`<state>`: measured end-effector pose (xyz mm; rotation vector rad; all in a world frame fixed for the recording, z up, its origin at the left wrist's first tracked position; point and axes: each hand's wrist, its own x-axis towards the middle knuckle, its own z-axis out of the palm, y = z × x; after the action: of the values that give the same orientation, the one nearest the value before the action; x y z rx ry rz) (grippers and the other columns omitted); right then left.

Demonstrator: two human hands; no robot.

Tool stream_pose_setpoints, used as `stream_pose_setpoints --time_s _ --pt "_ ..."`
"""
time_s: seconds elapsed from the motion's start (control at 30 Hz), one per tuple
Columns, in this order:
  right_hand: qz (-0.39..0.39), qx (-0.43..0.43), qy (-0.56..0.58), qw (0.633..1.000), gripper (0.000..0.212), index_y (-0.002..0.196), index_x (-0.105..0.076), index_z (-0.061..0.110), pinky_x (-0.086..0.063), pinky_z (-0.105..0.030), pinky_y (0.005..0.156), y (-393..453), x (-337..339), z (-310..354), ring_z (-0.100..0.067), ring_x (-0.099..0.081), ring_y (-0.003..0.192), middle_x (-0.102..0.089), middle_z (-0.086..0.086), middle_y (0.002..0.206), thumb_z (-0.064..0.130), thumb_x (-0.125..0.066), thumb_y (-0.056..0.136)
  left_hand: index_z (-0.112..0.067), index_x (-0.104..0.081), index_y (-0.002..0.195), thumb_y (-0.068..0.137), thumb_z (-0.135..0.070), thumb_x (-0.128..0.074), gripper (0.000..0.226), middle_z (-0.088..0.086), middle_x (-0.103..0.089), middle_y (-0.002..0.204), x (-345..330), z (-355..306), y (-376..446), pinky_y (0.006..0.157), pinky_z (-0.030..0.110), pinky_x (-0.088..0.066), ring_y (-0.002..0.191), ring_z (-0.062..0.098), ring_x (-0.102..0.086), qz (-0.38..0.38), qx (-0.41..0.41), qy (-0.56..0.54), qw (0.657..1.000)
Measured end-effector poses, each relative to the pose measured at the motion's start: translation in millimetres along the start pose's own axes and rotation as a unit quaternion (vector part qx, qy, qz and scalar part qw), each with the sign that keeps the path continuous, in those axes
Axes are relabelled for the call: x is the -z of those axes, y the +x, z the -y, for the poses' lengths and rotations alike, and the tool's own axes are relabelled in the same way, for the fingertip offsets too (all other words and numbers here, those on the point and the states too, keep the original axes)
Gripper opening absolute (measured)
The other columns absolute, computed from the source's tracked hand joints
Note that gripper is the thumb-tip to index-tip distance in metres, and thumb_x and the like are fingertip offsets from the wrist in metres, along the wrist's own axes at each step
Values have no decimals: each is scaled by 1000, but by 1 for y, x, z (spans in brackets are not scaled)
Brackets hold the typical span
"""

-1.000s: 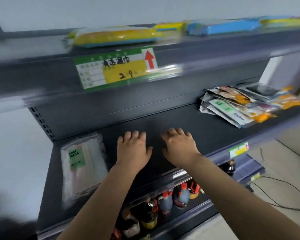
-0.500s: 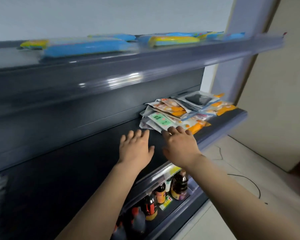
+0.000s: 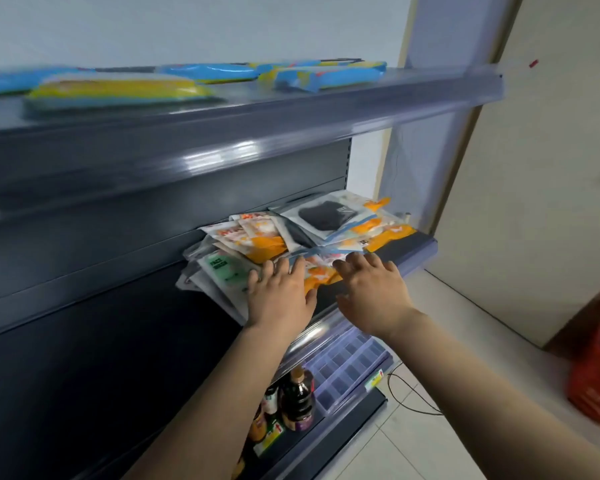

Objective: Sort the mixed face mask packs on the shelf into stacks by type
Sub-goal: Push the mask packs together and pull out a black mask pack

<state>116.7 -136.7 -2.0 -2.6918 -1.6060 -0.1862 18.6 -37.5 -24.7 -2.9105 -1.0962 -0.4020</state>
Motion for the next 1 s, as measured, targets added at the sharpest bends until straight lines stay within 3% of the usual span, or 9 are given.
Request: stream_pose_setpoints --time_s 0.4,0.8,1.0 --pt "8 22 -20 1000 55 142 -29 19 -29 -40 105 72 -25 -106 -27 -31 133 -33 -5 146 37 -45 93 -21 -24 144 94 -50 -37 59 5 -36 146 -50 -56 98 104 41 -28 134 26 -30 10 71 -40 997" --pt "-4 55 111 992 51 139 -37 19 -32 -40 103 171 -49 -159 -28 -36 130 -42 -4 141 42 -42 94 -23 -29 139 93 -53 -32 55 4 -38 145 -70 -55 149 103 40 -29 134 26 -30 23 171 -12 985" --pt "16 63 170 983 52 137 -40 15 -32 -43 106 223 -56 -181 -32 -35 131 -45 -11 140 42 -45 92 -23 -28 141 90 -63 -31 64 3 -38 146 -70 -65 163 109 40 -23 136 27 -28 22 265 -10 964"
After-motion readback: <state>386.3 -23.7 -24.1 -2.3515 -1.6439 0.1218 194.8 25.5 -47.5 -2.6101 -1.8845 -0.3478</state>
